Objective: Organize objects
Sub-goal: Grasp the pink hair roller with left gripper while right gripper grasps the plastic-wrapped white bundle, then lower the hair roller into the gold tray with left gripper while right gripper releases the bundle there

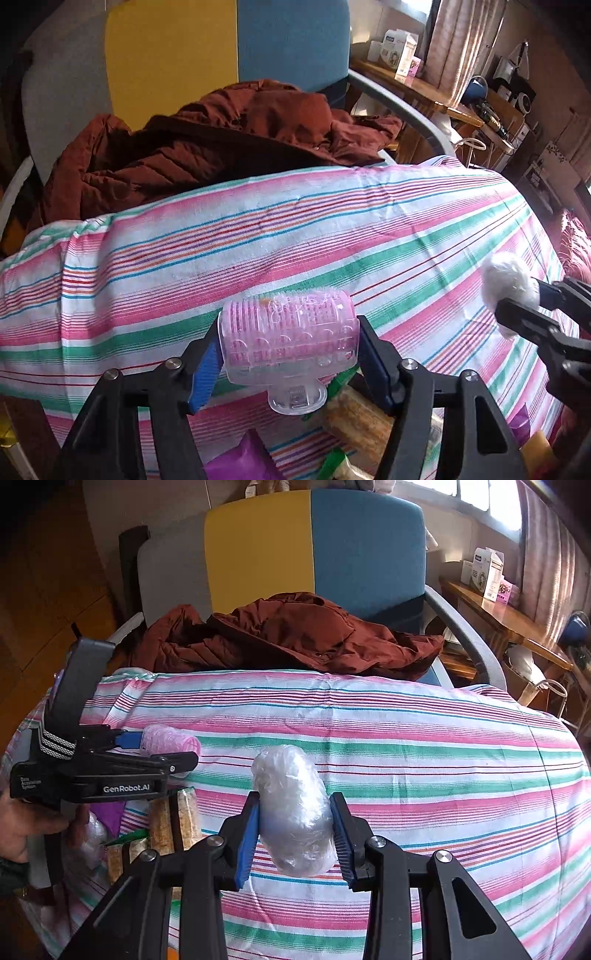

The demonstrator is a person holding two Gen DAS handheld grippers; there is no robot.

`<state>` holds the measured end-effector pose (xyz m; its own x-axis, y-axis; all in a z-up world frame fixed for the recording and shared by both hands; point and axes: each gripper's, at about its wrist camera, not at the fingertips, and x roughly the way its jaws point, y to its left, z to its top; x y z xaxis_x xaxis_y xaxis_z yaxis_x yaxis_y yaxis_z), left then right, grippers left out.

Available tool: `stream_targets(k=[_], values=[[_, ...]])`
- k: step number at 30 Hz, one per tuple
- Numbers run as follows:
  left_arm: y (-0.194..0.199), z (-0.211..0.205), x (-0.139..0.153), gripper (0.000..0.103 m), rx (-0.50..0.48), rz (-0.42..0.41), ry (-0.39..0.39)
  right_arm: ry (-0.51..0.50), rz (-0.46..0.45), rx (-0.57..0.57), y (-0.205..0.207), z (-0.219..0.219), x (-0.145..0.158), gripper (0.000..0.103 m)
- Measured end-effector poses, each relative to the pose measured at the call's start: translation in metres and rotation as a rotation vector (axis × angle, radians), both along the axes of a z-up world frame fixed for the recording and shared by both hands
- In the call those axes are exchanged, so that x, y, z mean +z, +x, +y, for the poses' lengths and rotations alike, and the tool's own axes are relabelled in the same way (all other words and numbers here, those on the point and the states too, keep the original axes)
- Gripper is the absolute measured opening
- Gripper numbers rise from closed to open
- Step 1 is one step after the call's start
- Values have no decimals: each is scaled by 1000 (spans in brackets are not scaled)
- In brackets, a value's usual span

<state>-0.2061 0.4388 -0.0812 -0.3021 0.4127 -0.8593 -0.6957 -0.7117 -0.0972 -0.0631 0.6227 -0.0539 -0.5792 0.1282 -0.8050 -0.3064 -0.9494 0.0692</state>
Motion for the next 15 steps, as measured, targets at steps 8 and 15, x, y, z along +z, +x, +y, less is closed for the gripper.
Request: stream_targets(k=[8, 15], values=[[52, -63, 60, 67, 5, 43, 132, 49, -5, 11, -4, -10, 7, 37], [77, -129, 79, 67, 76, 35, 192, 105, 10, 65, -4, -57, 39, 37]])
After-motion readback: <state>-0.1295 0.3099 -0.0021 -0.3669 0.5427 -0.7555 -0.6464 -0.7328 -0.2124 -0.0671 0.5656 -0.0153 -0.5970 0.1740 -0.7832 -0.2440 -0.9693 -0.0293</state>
